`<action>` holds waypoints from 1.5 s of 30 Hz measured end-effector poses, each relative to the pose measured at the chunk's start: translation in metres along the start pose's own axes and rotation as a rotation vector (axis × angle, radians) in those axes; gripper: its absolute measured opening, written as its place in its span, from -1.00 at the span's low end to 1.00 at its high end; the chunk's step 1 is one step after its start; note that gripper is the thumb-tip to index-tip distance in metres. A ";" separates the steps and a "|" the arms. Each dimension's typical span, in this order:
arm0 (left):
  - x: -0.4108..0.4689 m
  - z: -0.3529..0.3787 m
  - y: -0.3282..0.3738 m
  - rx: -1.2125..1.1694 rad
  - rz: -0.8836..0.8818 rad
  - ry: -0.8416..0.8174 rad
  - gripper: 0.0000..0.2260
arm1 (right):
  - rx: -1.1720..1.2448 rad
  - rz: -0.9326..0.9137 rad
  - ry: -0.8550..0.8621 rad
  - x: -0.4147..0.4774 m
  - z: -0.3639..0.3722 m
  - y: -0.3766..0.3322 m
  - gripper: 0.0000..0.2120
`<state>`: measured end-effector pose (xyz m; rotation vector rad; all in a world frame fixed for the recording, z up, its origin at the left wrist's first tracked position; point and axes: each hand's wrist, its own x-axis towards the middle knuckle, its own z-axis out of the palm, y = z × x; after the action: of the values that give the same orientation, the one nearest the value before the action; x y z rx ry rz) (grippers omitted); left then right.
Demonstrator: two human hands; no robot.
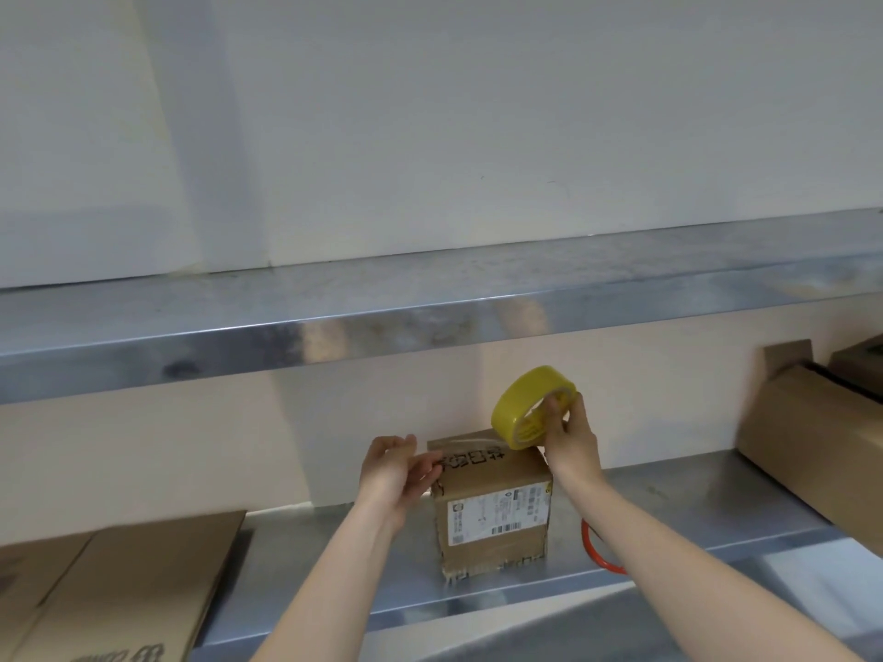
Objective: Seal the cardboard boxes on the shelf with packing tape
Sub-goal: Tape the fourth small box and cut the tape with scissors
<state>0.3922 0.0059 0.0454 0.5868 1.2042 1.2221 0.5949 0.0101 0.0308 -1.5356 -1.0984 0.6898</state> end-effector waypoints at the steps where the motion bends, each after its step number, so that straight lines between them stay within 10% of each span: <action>1: 0.001 -0.002 0.003 0.036 -0.002 0.013 -0.93 | -0.008 -0.005 0.003 0.000 0.001 0.000 -0.83; 13: 0.008 -0.013 -0.003 0.395 0.016 0.139 -0.81 | 0.004 0.008 0.044 0.001 0.002 0.012 -0.87; 45: 0.005 0.007 -0.039 0.048 -0.486 0.114 -0.76 | -0.027 0.039 -0.037 0.010 -0.001 0.018 -0.85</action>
<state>0.4135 0.0001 0.0123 0.2375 1.3762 0.8230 0.6047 0.0194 0.0152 -1.5764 -1.1123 0.7347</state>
